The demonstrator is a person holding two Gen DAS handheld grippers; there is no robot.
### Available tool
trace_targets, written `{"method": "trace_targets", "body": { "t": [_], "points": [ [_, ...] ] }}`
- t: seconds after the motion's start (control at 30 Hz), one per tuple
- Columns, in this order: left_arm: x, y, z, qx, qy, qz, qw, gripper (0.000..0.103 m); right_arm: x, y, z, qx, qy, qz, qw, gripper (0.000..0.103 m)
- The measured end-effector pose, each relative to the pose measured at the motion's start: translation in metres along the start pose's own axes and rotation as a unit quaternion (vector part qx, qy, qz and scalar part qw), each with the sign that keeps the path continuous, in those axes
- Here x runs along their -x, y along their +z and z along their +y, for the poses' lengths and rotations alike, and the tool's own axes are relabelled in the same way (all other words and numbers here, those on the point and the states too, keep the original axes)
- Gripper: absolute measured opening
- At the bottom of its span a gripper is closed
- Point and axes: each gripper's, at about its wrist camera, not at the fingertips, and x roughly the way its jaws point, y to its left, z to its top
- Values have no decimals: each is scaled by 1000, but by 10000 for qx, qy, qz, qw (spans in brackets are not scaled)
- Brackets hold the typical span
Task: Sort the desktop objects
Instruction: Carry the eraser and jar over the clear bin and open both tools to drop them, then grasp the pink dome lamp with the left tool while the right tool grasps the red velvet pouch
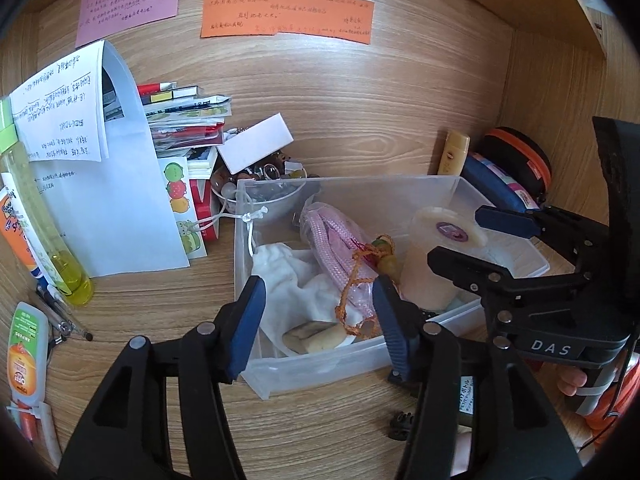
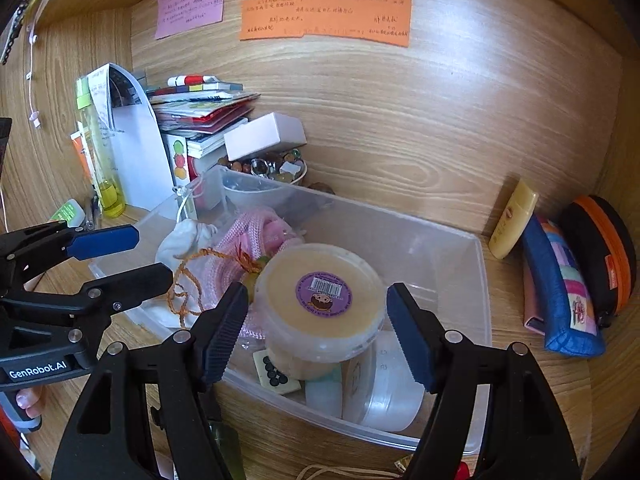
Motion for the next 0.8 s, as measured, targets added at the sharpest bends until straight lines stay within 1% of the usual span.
{"method": "trace_targets", "body": {
  "t": [0.03,0.07,0.13,0.2,0.23,0.3,0.37,0.43,0.5,0.57,0.63,0.7,0.8],
  "points": [
    [2,0,2,45,-67,-23,10000,58,2,0,1,43,-77,-48,9999,81],
    [3,1,3,93,-130,-45,9999,60,3,0,2,85,-173,-96,9998,84],
    [7,3,7,195,-229,-122,9995,63,4,0,4,170,-260,-120,9994,84],
    [13,5,12,320,-170,-235,9991,81,3,0,3,164,-268,-105,9995,84],
    [16,6,15,374,-156,-305,9987,82,2,0,2,150,-255,-82,9995,84],
    [21,8,21,512,-294,-400,9975,82,2,1,-1,101,-218,-38,9997,84],
    [24,10,27,655,-458,-439,9958,83,3,2,-6,8,-159,-48,9999,84],
    [25,11,30,743,-504,-453,9949,86,4,3,-10,-101,-83,-66,9999,84],
    [24,12,32,777,-456,-450,9949,89,8,5,-15,-222,18,-104,9997,84],
    [21,12,32,754,-360,-396,9957,89,12,7,-21,-348,12,-135,9993,85],
    [17,11,29,698,-213,-253,9970,89,16,8,-26,-452,-16,-91,9989,85],
    [13,10,26,621,-95,-88,9980,89,21,8,-31,-547,47,-23,9985,85],
    [16,8,20,497,126,45,9987,89,34,3,-38,-551,42,-6,9985,85]
  ]
}}
